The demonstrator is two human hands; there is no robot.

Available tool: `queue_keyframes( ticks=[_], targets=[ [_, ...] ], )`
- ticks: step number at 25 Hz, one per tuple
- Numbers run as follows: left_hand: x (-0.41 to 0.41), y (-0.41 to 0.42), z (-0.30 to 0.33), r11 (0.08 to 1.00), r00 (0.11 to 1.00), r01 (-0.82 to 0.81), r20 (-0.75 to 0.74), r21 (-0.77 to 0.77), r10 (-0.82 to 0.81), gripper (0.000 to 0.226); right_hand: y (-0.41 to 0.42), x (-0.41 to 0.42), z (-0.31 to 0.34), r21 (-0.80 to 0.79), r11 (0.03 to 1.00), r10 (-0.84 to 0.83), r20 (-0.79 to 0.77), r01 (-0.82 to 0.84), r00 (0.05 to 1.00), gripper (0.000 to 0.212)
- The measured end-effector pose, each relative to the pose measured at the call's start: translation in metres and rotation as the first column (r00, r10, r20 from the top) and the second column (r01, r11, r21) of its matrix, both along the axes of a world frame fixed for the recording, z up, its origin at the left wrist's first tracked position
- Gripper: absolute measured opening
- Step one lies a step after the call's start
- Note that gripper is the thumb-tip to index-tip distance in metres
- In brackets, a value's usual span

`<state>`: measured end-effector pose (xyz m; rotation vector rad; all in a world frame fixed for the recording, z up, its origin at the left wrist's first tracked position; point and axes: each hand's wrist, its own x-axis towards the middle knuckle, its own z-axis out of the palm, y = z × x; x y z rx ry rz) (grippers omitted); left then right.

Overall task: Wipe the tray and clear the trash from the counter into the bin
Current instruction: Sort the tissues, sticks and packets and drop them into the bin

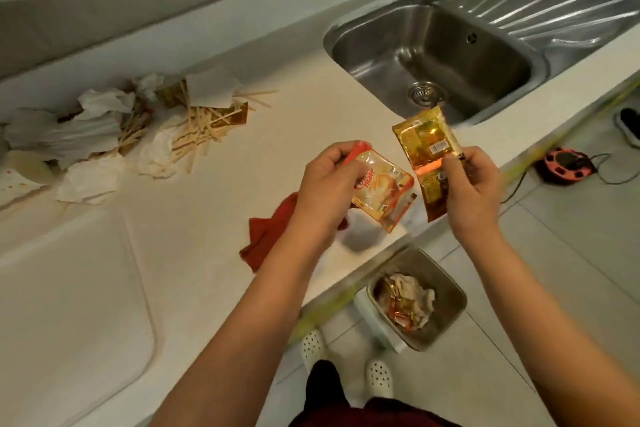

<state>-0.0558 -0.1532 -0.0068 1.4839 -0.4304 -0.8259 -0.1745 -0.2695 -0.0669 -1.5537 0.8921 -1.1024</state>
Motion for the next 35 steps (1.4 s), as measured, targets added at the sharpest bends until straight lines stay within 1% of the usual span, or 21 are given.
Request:
queue_keyframes(
  ticks=[2, 3, 5, 8, 9, 10, 12, 13, 14, 16, 17, 18, 19, 20, 21, 22, 23, 26, 30, 33, 35],
  targets=[
    [-0.028, -0.002, -0.017, 0.995, 0.995, 0.09, 0.047, 0.047, -0.092, 0.033, 0.002, -0.039, -0.018, 0.031, 0.999, -0.047, 0.108, 0.043, 0.993, 0.01],
    [-0.043, -0.002, -0.028, 0.989, 0.991, 0.123, 0.051, 0.077, -0.128, 0.034, 0.004, -0.058, -0.029, 0.057, 0.996, -0.08, 0.122, 0.073, 0.989, 0.01],
    [-0.075, -0.004, -0.054, 0.972, 0.982, 0.182, 0.02, 0.147, -0.187, 0.035, 0.007, -0.097, -0.054, 0.111, 0.982, -0.164, 0.068, 0.156, 0.984, 0.01],
    [-0.119, -0.003, -0.092, 0.919, 0.959, 0.269, 0.012, 0.288, -0.285, 0.033, 0.015, -0.148, -0.1, 0.204, 0.947, -0.229, -0.113, 0.249, 0.967, 0.019],
    [-0.129, -0.003, -0.105, 0.904, 0.953, 0.282, 0.015, 0.321, -0.302, 0.033, 0.018, -0.16, -0.113, 0.255, 0.934, -0.2, -0.2, 0.249, 0.959, 0.021],
    [-0.135, -0.002, -0.117, 0.895, 0.952, 0.282, 0.016, 0.346, -0.306, 0.033, 0.021, -0.169, -0.127, 0.329, 0.914, -0.136, -0.302, 0.237, 0.944, 0.02],
    [-0.147, -0.001, -0.145, 0.877, 0.948, 0.272, 0.049, 0.396, -0.316, 0.032, 0.029, -0.182, -0.15, 0.477, 0.854, 0.048, -0.467, 0.206, 0.883, 0.019],
    [-0.151, -0.002, -0.157, 0.867, 0.943, 0.267, 0.072, 0.421, -0.326, 0.032, 0.032, -0.186, -0.161, 0.513, 0.838, 0.13, -0.518, 0.185, 0.845, 0.019],
    [-0.154, -0.003, -0.169, 0.859, 0.94, 0.264, 0.083, 0.439, -0.331, 0.032, 0.032, -0.187, -0.17, 0.528, 0.832, 0.192, -0.559, 0.168, 0.807, 0.018],
    [-0.155, -0.008, -0.187, 0.849, 0.941, 0.26, 0.078, 0.46, -0.33, 0.031, 0.03, -0.184, -0.18, 0.52, 0.841, 0.239, -0.611, 0.154, 0.755, 0.01],
    [-0.154, -0.011, -0.195, 0.841, 0.937, 0.26, 0.086, 0.475, -0.338, 0.031, 0.027, -0.182, -0.182, 0.504, 0.854, 0.262, -0.629, 0.128, 0.732, 0.013],
    [-0.152, -0.012, -0.203, 0.823, 0.924, 0.265, 0.11, 0.503, -0.365, 0.036, 0.024, -0.18, -0.186, 0.472, 0.875, 0.278, -0.664, 0.101, 0.694, 0.025],
    [-0.149, -0.013, -0.212, 0.787, 0.903, 0.275, 0.133, 0.553, -0.409, 0.045, 0.021, -0.177, -0.188, 0.439, 0.895, 0.282, -0.7, 0.084, 0.657, 0.037],
    [-0.147, -0.014, -0.218, 0.75, 0.887, 0.277, 0.141, 0.601, -0.44, 0.053, 0.018, -0.174, -0.186, 0.425, 0.901, 0.278, -0.717, 0.084, 0.639, 0.043],
    [-0.145, -0.013, -0.221, 0.721, 0.879, 0.281, 0.131, 0.634, -0.458, 0.055, 0.017, -0.171, -0.184, 0.437, 0.895, 0.274, -0.694, 0.087, 0.666, 0.043],
    [-0.145, -0.012, -0.223, 0.713, 0.878, 0.293, 0.116, 0.637, -0.465, 0.053, 0.017, -0.17, -0.182, 0.461, 0.883, 0.274, -0.655, 0.086, 0.704, 0.04],
    [-0.146, -0.013, -0.221, 0.721, 0.88, 0.311, 0.099, 0.62, -0.465, 0.048, 0.017, -0.168, -0.18, 0.478, 0.876, 0.277, -0.616, 0.071, 0.737, 0.037],
    [-0.147, -0.016, -0.207, 0.759, 0.878, 0.362, 0.075, 0.541, -0.473, 0.035, 0.023, -0.162, -0.167, 0.472, 0.882, 0.285, -0.552, 0.012, 0.783, 0.028],
    [-0.144, -0.023, -0.169, 0.816, 0.877, 0.413, 0.064, 0.404, -0.476, 0.026, 0.026, -0.144, -0.139, 0.313, 0.949, 0.18, -0.463, -0.03, 0.868, 0.021],
    [-0.133, -0.023, -0.128, 0.874, 0.895, 0.401, 0.086, 0.275, -0.437, 0.022, 0.019, -0.123, -0.105, 0.205, 0.978, 0.107, -0.323, -0.041, 0.94, 0.019],
    [-0.119, -0.022, -0.101, 0.907, 0.91, 0.368, 0.118, 0.204, -0.396, 0.025, 0.011, -0.105, -0.082, 0.165, 0.984, 0.104, -0.24, -0.066, 0.965, 0.016]
  ],
)
